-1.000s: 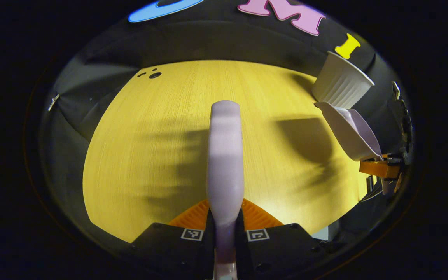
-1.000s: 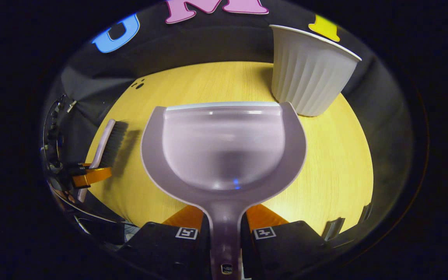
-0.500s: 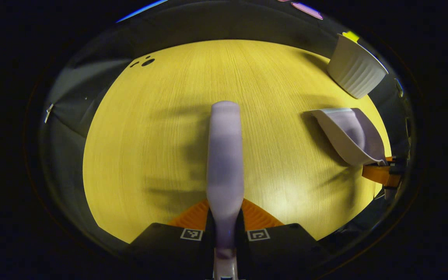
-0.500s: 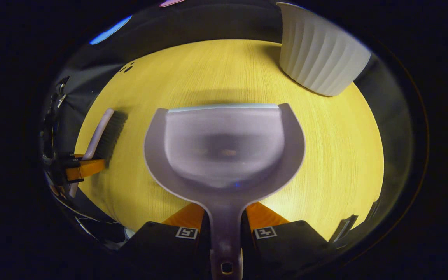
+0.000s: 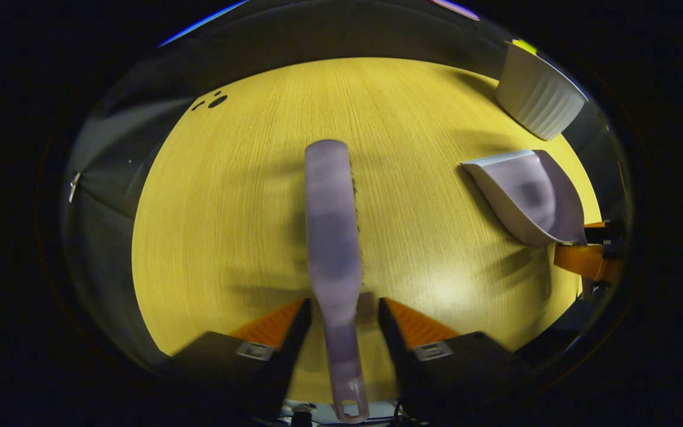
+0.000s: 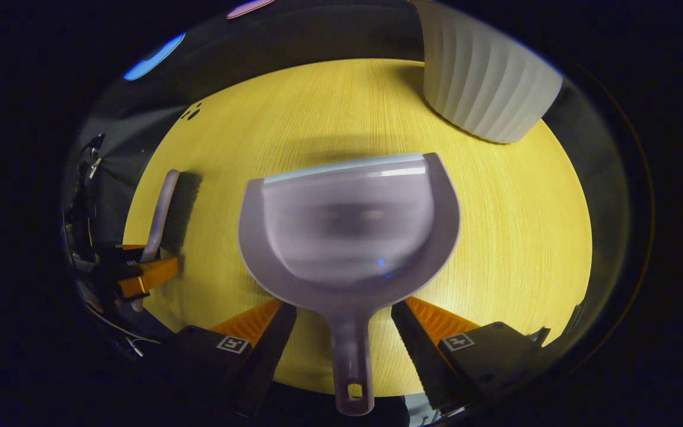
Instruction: Pick up the small broom and dustpan from the desktop, sweep the trash into the dustpan with the broom, and then empty the trash into the garbage bin.
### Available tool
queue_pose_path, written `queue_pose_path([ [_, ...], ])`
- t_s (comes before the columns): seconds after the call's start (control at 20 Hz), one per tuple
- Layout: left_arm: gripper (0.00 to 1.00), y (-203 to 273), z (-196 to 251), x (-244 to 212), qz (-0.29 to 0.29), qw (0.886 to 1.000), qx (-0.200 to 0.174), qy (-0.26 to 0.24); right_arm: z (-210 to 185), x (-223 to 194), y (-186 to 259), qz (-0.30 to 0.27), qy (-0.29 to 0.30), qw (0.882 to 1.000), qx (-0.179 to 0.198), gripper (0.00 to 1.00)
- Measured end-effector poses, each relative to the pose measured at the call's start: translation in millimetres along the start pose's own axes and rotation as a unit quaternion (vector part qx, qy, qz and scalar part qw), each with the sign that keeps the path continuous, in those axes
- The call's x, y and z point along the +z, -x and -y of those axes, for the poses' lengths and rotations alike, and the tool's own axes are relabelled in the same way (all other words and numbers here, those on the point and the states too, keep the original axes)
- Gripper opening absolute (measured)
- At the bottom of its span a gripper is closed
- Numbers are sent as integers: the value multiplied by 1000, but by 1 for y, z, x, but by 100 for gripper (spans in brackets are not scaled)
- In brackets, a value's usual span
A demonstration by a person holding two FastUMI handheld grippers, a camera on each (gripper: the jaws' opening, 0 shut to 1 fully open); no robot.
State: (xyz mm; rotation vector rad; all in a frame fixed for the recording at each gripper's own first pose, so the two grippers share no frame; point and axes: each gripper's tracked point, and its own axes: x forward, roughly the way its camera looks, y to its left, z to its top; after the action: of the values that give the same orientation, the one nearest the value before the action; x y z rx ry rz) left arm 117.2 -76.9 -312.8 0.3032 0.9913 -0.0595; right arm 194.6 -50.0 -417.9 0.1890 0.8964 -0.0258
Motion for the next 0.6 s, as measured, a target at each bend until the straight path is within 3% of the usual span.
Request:
queue_pose_path([
  [0.05,100,4,-3,0,11,1000,5,-6,1,1,4,6,3,1000,-2,100],
  [0.2,98,27,-11,8,58,998,17,-3,4,10,23,40,24,999,-19,100],
  [0.35,98,63,-9,30,142,990,-1,12,2,33,55,105,41,993,-31,100],
  [0.45,98,94,-13,46,212,977,6,9,-3,49,74,156,49,986,-35,100],
  [0.6,97,143,-9,59,304,952,-15,23,-13,68,107,217,39,975,-29,100],
])
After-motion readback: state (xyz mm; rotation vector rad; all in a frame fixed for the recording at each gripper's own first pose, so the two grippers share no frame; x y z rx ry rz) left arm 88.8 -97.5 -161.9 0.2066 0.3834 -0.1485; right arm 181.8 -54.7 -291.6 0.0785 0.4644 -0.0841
